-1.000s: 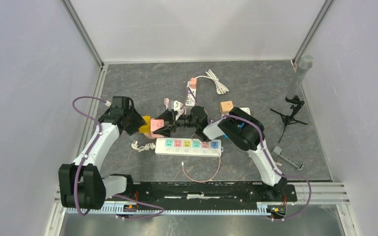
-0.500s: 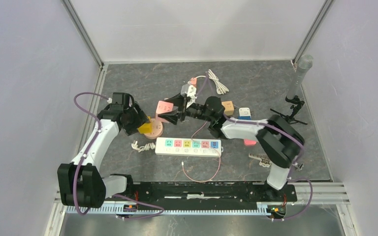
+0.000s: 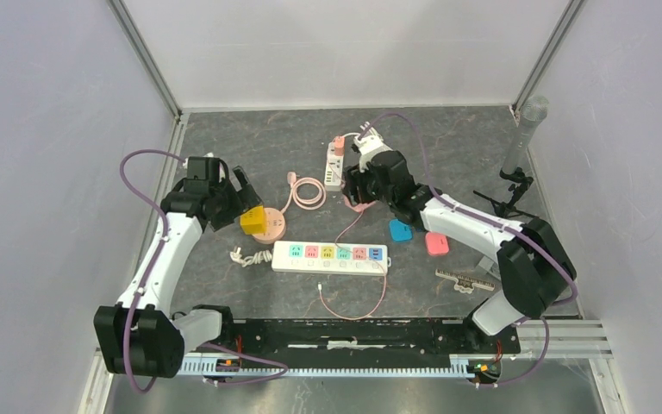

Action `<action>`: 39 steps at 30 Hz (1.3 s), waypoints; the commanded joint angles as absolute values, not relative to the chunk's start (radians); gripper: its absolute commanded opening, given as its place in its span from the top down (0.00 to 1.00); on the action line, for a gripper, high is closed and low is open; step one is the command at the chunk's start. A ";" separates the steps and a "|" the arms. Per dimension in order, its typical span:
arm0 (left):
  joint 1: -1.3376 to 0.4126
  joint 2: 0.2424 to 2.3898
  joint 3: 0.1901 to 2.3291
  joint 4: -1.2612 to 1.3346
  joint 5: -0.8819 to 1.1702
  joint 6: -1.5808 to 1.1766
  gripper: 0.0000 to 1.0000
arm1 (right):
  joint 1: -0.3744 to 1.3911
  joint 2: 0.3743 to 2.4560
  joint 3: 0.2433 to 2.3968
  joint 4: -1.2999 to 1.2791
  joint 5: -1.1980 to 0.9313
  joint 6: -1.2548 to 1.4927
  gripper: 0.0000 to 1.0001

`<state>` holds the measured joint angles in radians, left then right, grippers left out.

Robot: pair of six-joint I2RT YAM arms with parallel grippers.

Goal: Pull the plug off the socket

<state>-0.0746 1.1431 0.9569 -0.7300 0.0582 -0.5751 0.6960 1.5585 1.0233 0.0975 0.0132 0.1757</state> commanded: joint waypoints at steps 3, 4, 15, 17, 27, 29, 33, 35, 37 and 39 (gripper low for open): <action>-0.076 1.177 0.997 -0.739 0.081 -0.517 0.00 | 0.647 1.554 1.020 -0.165 0.244 0.254 0.97; -0.075 1.182 0.996 -0.739 0.081 -0.515 0.00 | 0.641 1.559 1.016 -0.170 0.244 0.258 0.97; -0.075 1.194 0.984 -0.736 0.082 -0.515 0.00 | 0.612 1.714 1.067 -0.200 0.161 0.277 0.66; -0.076 1.197 0.980 -0.735 0.080 -0.515 0.00 | 0.611 1.715 1.060 -0.187 0.151 0.284 0.46; -0.075 1.205 0.984 -0.735 0.074 -0.509 0.00 | 0.609 1.609 1.031 -0.129 0.136 0.257 0.15; -0.075 1.202 0.982 -0.736 0.075 -0.508 0.00 | 0.609 1.575 1.019 -0.119 0.128 0.248 0.13; -0.076 1.194 0.982 -0.736 0.081 -0.497 0.00 | 0.609 1.493 0.984 -0.102 0.104 0.236 0.13; -0.076 1.194 0.984 -0.735 0.066 -0.492 0.00 | 0.611 1.446 0.959 -0.084 0.072 0.240 0.13; -0.077 1.204 0.996 -0.737 0.081 -0.475 0.00 | 0.610 1.404 0.927 -0.057 0.014 0.242 0.13; -0.077 1.220 1.004 -0.733 0.092 -0.463 0.00 | 0.611 1.370 0.900 -0.039 -0.051 0.254 0.14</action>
<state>-0.0746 1.2045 0.9592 -0.7322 0.0803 -0.5255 0.6128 1.4479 0.9482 -0.1120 0.0734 0.2531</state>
